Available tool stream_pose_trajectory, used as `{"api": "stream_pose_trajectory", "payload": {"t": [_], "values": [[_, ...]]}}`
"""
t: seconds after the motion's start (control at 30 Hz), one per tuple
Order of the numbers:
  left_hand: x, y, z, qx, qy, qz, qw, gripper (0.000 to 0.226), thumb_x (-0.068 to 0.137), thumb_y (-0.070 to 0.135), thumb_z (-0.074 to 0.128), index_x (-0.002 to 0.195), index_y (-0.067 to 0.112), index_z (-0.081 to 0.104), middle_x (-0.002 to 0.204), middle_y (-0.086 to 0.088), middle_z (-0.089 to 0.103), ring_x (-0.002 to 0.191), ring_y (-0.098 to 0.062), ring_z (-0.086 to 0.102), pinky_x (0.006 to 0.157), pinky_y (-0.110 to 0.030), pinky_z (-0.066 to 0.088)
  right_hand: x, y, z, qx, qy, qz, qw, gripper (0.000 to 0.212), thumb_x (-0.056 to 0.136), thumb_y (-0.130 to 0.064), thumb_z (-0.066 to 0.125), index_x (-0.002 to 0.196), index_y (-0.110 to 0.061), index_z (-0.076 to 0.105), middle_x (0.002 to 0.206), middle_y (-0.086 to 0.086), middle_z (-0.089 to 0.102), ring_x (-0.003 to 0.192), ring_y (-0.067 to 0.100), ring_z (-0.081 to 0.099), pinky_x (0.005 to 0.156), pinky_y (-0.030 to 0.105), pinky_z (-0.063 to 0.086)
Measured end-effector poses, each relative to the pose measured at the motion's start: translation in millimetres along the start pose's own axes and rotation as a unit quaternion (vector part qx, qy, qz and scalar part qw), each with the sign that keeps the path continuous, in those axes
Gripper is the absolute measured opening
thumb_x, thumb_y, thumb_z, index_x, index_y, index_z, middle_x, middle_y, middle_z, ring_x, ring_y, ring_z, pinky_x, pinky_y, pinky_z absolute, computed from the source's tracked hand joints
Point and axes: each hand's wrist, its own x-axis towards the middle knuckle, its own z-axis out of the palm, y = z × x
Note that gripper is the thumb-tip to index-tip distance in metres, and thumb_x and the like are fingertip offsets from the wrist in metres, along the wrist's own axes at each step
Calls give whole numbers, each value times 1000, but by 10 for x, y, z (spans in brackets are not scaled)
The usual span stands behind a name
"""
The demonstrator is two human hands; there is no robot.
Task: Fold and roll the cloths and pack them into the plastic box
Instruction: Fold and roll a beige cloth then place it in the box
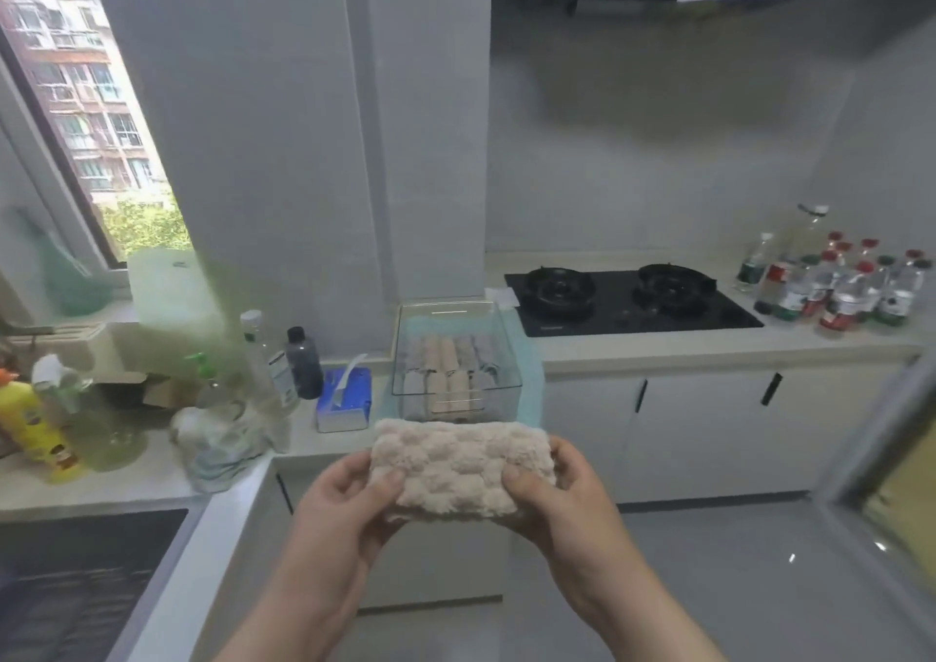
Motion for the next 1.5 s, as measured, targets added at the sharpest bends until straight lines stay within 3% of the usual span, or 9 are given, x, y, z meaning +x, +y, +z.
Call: {"api": "stream_pose_trajectory", "payload": {"t": [0.17,0.4,0.77,0.93,1.03,1.33,1.37,1.4,1.5], "values": [[850,-127,138,-2,0,-24,1000,72,41,18,90,103,-3,62,88,-14,73,72,-19,71,60,-27,58,780,-67,-180,-13,24,3,1000,44,65,-6,71,107,-9,57,97,14,73,83,27,69,69,36,57],[2266,-310,249,-33,11,-39,999,20,84,-6,53,102,3,58,83,-11,72,72,-19,71,58,-31,58,2056,-199,-256,-78,13,27,996,42,64,-11,70,104,-11,57,96,6,74,85,22,71,77,37,57],[4030,-529,577,5,-62,-124,990,23,88,-6,46,103,2,62,91,-16,71,77,-23,71,59,-34,59,3544,-442,-588,-173,-59,62,981,58,64,-34,75,119,-30,57,125,-1,60,106,13,64,87,31,53],[4411,-640,732,25,-110,-166,980,29,83,6,55,110,1,65,110,-26,65,92,-33,67,73,-43,57,4056,-491,-596,-224,-156,85,958,58,75,-20,68,125,-46,53,125,-3,61,111,20,63,92,45,53],[4614,-649,719,79,-126,-166,975,31,81,9,60,110,1,67,112,-28,64,96,-38,63,83,-48,50,4297,-558,-667,-234,-194,112,946,51,81,-20,66,125,-41,54,118,3,66,105,21,66,83,36,56],[4855,-1008,588,160,-102,-156,969,22,95,26,53,96,13,71,96,-11,72,89,-28,67,82,-45,53,4544,-341,-628,-358,-28,103,928,35,82,-18,61,107,-40,51,99,-5,67,83,18,69,63,30,55],[4848,-1095,481,255,-88,-120,955,26,97,26,49,84,17,69,87,-7,71,85,-25,65,81,-44,52,4527,-314,-620,-366,2,93,926,35,82,-18,60,105,-42,50,97,-6,67,82,16,68,62,28,54],[4838,-1189,345,401,-141,-45,904,29,96,28,46,76,18,66,80,-3,68,80,-21,62,79,-43,51,4509,-285,-608,-376,33,80,923,35,82,-17,60,102,-44,49,94,-8,67,79,12,67,61,24,52],[4758,-1475,162,666,-474,198,541,29,87,37,38,81,19,59,85,1,64,84,-21,58,75,-36,50,4438,-190,-512,-423,111,48,898,36,80,-17,59,97,-46,45,85,-13,64,69,-2,60,55,11,45]]}}
